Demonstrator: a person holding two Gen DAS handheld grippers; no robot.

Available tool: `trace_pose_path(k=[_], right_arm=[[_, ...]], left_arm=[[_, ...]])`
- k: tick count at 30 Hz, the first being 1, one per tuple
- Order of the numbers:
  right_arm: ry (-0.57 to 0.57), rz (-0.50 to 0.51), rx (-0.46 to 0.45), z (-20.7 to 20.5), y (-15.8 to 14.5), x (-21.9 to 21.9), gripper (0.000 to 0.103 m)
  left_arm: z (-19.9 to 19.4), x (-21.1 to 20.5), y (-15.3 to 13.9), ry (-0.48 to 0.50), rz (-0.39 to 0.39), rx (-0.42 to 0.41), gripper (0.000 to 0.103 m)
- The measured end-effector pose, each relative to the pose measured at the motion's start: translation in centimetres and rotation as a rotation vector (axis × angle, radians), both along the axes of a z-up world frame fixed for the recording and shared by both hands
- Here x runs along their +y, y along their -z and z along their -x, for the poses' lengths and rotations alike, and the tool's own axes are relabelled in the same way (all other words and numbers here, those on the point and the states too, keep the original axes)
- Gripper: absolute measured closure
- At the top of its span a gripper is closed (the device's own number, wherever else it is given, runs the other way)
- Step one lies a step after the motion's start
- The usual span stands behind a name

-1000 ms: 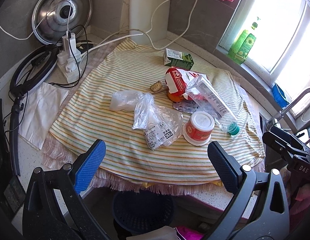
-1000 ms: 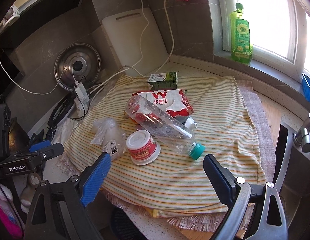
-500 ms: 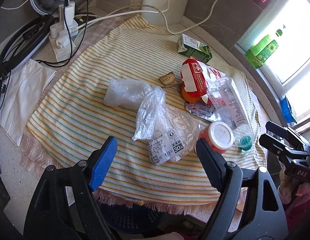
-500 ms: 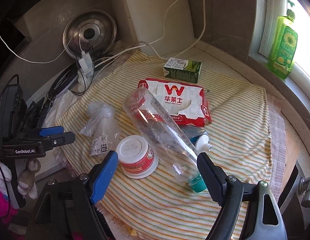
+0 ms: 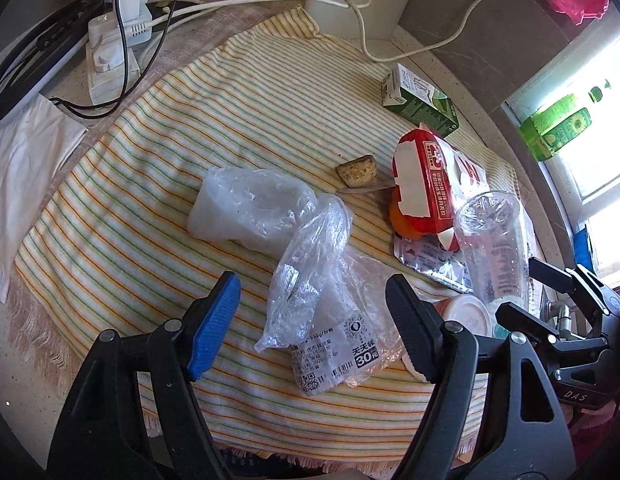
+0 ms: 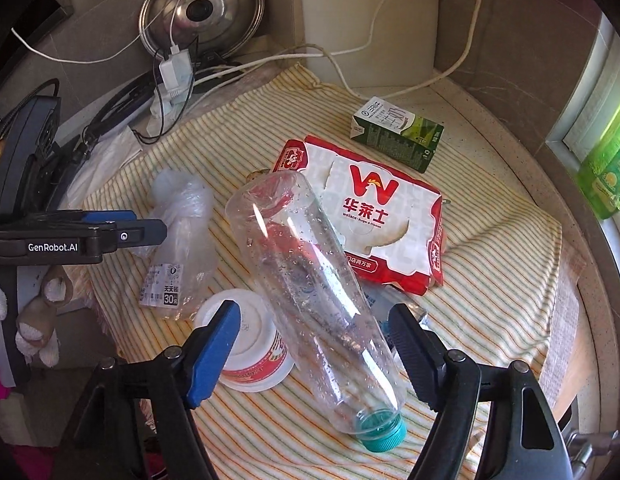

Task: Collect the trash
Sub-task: 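Grasp the clear plastic bottle with the right tool while the left tool grasps the plastic bags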

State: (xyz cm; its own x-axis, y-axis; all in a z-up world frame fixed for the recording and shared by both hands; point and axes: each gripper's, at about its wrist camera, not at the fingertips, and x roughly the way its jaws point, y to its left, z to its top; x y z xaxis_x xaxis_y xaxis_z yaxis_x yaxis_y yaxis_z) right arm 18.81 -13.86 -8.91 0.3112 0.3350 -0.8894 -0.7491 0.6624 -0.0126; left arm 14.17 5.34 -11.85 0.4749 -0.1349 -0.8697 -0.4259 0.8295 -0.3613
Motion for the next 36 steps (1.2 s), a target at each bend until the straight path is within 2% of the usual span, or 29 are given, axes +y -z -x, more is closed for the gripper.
trace_pose_path(k=[6,9,13,17,21,36], right_arm=[[-0.036,0.043,-0.006,-0.6,0.8,0.9,0.031],[-0.051,0.059,-0.009,-0.8,1.2,1.2,0.036],[-0.071,0.070,-0.020,-0.8,1.5,1.3,0.037],[-0.079,0.069,-0.030,-0.8,1.3,1.2,0.038],[-0.082,0.051,-0.035,-0.7,1.1,0.9,0.039],[0.011,-0.125,0.005,-1.5,-1.2,-2.9,0.041]], left_arm=[[-1.1,-0.4,0.9,0.001,0.001,0.018,0.032],[-1.5,-0.2,1.4,-0.011,0.020,0.028,0.041],[-1.8,0.1,1.8,-0.035,0.043,0.023,0.047],[-2.1,0.0,2.3,-0.031,0.056,0.035,0.072],[-1.9,-0.5,2.0,-0.026,0.045,0.027,0.086],[-0.1,-2.1,-2.3,0.000,-0.040,-0.048,0.091]])
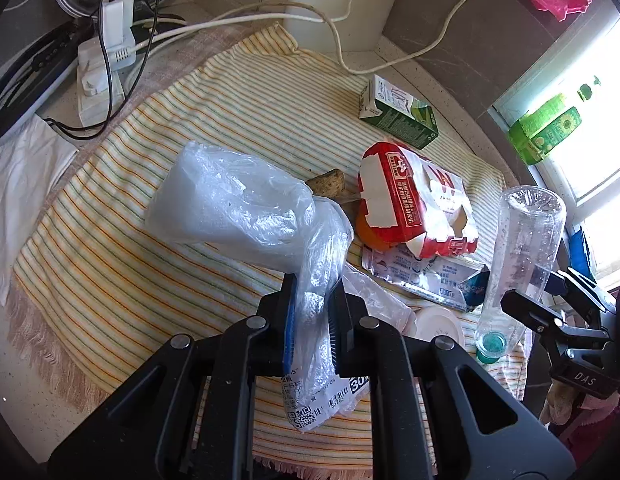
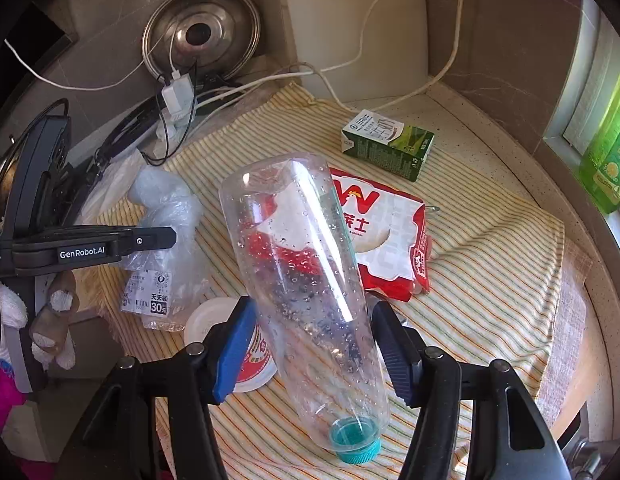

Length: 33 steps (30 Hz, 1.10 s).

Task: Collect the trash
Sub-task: 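Grasp the clear plastic bottle with the right tool while the left tool grasps the plastic bags, then carry the bottle and bags down over the blue wastebasket with both tools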

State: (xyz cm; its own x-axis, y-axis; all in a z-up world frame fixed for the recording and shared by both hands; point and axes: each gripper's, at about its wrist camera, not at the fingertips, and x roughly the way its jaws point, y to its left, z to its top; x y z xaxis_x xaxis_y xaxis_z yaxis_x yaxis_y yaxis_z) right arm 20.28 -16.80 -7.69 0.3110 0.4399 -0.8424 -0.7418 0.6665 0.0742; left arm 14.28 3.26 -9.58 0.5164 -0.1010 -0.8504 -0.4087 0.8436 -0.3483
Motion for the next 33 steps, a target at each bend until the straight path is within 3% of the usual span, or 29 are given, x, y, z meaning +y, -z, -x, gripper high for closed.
trace_pose_path(k=[14,26,33], right_arm=[[0.145,-0.192,-0.017,0.6,-2.8,-5.3,0.044],[0.238,-0.252,-0.064,4.6,-4.7,-6.4,0.045],[0.273,-0.303,-0.066,9.1,-6.3,-6.3,0.045]], left_arm=[[4.7,0.4,-3.6,-0.019,-0.044,-0.054,0.091],[8.7,-0.6,-3.7,0.083,-0.021,-0.061,0.091],[11.6,-0.8,-3.1,0.160,-0.010,-0.048,0.091]])
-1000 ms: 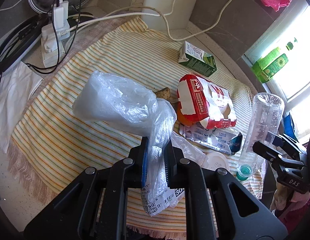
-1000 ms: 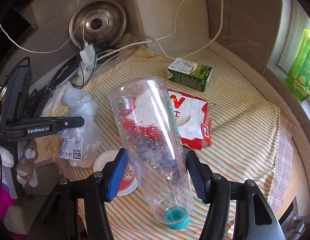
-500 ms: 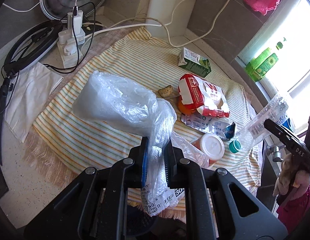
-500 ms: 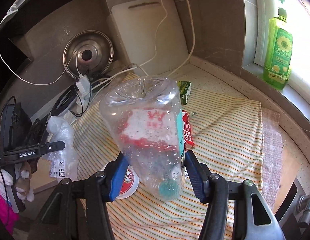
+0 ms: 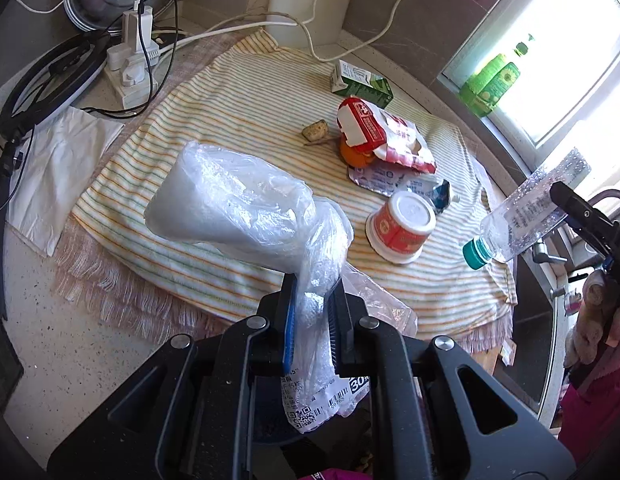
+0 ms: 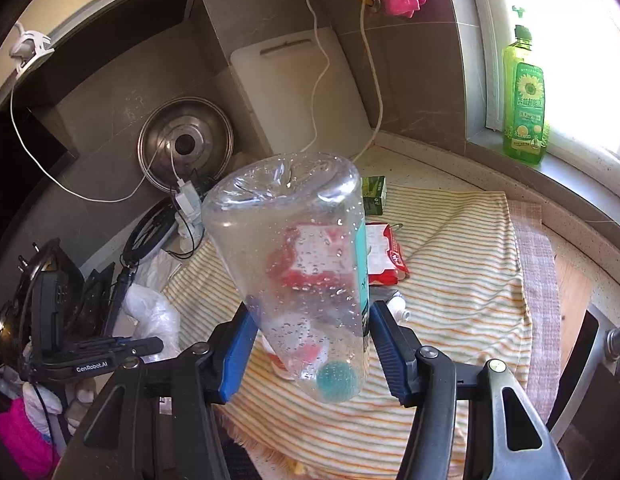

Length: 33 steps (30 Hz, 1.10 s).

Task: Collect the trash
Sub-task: 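Carry the bottle and bags down over the blue wastebasket with both tools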

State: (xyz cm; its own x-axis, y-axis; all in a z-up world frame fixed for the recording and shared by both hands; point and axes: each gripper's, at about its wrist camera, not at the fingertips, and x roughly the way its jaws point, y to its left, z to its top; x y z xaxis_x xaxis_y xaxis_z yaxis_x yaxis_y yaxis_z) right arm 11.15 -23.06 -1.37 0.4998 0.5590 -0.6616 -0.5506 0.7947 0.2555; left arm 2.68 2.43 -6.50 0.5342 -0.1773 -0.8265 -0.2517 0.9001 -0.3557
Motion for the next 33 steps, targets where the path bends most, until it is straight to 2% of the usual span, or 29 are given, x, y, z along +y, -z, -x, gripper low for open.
trace_pose_path(k=[6,17,23,33], right_arm=[[0.001,-0.025,0.013,4.7,0.1,0.8,0.045],[0.011,-0.050,0.073,11.7,2.7,2.3,0.045],[0.024,-0.031,0.112,14.5,5.3,2.8,0.045],[0.017,0.036,0.188,17.0,11.0,4.0,0.045]], left_arm=[[2.4,-0.3,1.1,0.061,0.015,0.017,0.091],[5.9,-2.3,4.2,0.188,0.026,0.069,0.091],[7.6,-3.5,7.1,0.240,0.035,0.123,0.091],[9.3,-5.3,12.7,0.318,-0.004,0.228,0.091]])
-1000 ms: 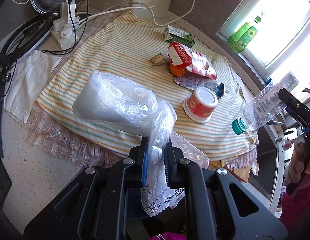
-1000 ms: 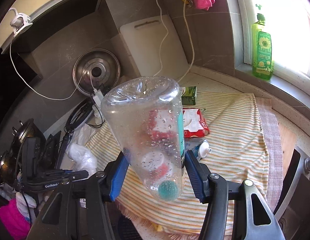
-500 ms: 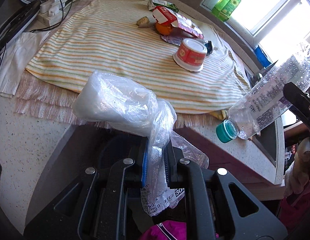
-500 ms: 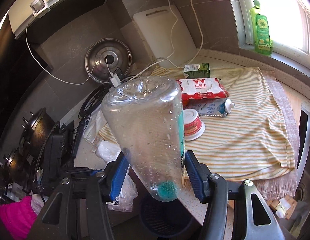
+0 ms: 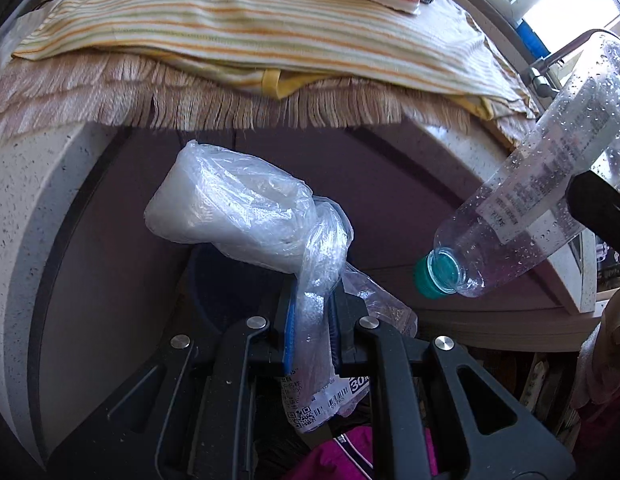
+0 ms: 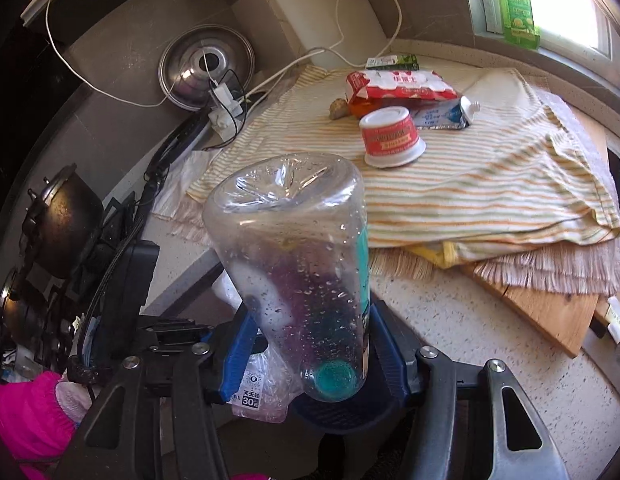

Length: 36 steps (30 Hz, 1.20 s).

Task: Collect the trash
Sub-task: 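Carry the bottle and bags down over the blue wastebasket with both tools, then open both tools to drop the bottle and bags into the basket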

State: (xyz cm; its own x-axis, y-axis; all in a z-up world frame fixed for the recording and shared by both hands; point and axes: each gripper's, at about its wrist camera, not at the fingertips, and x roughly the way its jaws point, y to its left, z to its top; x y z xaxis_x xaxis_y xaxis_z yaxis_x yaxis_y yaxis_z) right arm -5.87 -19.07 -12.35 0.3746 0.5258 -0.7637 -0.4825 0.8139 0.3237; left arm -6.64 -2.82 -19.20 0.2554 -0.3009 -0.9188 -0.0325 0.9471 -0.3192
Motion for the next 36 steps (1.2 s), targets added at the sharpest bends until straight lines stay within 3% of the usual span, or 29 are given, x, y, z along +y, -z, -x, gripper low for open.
trace_pose_path(k=[16,31,36], right_arm=[[-0.014,0.107,0.111,1.0,9.1,2.3,0.045],[-0.003,0.164,0.134,1.0,13.6,3.6,0.045],[-0.013,0.180,0.152,0.6,14.5,4.1,0.044]], left_arm=[[-0.1,-0.1,6.9,0.028,-0.062,0.124,0.091],[-1.6,-0.8,9.8,0.051,-0.153,0.174,0.091],[-1.2,-0.8,10.1,0.053,-0.180,0.168,0.066]])
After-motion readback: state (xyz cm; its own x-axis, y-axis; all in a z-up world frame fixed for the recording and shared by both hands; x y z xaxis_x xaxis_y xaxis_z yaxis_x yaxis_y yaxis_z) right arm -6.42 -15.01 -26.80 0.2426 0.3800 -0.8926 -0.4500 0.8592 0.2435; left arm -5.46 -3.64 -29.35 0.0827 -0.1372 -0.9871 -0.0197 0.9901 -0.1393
